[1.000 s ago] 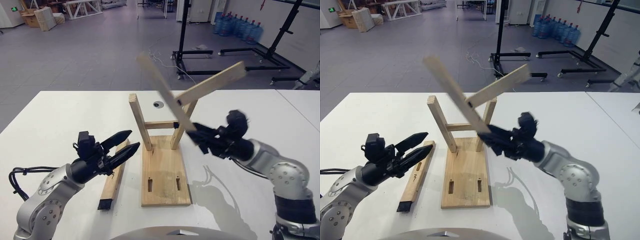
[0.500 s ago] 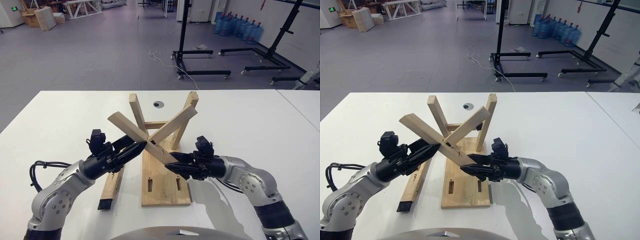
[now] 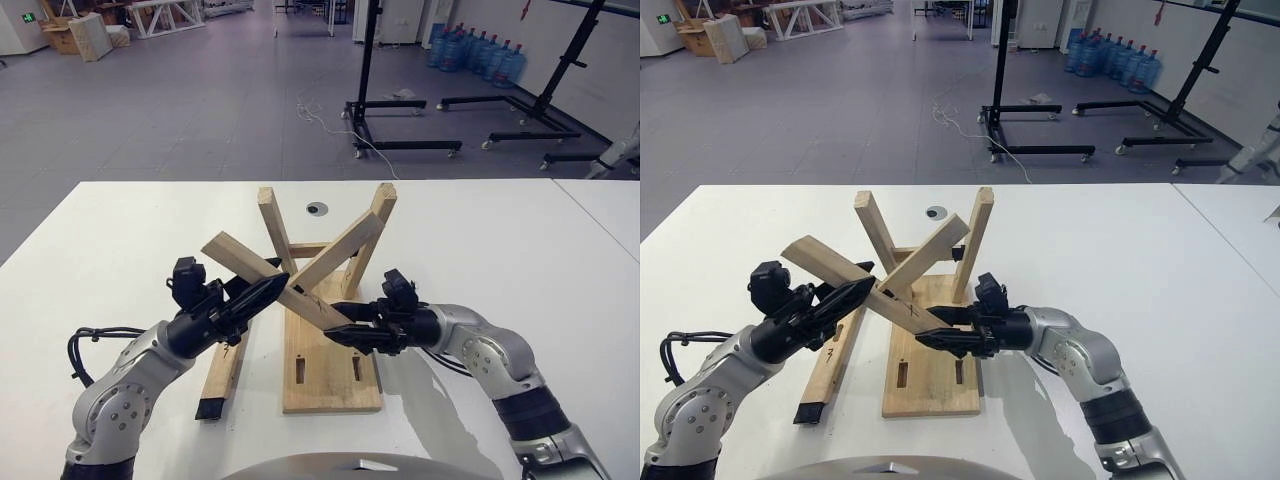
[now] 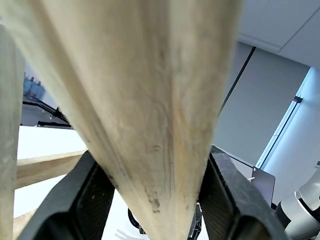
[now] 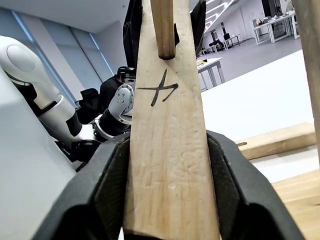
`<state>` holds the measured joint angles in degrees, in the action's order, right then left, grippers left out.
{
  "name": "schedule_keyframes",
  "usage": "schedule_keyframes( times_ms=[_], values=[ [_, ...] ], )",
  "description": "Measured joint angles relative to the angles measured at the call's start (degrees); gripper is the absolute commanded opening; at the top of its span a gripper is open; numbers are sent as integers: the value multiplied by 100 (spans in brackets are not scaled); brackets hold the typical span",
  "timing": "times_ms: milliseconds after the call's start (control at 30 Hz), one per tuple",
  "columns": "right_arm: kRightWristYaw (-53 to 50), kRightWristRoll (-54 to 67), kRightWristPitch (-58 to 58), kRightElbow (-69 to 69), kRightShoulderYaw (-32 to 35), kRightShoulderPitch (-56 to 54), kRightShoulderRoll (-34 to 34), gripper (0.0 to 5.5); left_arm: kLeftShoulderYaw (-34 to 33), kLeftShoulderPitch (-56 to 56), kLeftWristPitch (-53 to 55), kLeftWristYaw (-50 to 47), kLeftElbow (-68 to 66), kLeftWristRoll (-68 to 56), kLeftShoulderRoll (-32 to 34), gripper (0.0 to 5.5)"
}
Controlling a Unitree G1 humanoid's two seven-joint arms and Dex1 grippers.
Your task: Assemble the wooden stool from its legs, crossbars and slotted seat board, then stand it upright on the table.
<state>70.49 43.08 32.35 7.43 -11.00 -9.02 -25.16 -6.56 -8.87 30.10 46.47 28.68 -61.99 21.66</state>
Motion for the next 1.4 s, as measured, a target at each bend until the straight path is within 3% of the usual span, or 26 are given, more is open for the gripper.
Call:
schedule_keyframes(
  times_ms=[367,400,667,900,1067,1267,1400],
  values=[
    [373,-522,-833,-386,-84,-150,77,205,41,-151,-79,144,-5,30,23,215],
    [373,-549,-856,-389,-96,-177,77,242,8,-157,-99,165,-9,35,23,215],
    [3,-651,-1,-501,59,-299,-327,382,-605,142,-344,415,-50,-163,93,213],
    [73,-275,447,-226,1039,33,-1169,497,-1434,-130,-244,989,-85,-21,1195,213],
    [110,-265,506,-491,1372,-90,-1511,497,-1538,-381,-108,1460,-85,608,2151,213],
    [63,-427,500,-689,1293,-344,-1459,497,-902,-162,58,1667,-21,881,2341,213],
    [77,-483,505,-703,1249,-347,-1449,497,-829,-147,187,1824,34,879,2515,213]
  ],
)
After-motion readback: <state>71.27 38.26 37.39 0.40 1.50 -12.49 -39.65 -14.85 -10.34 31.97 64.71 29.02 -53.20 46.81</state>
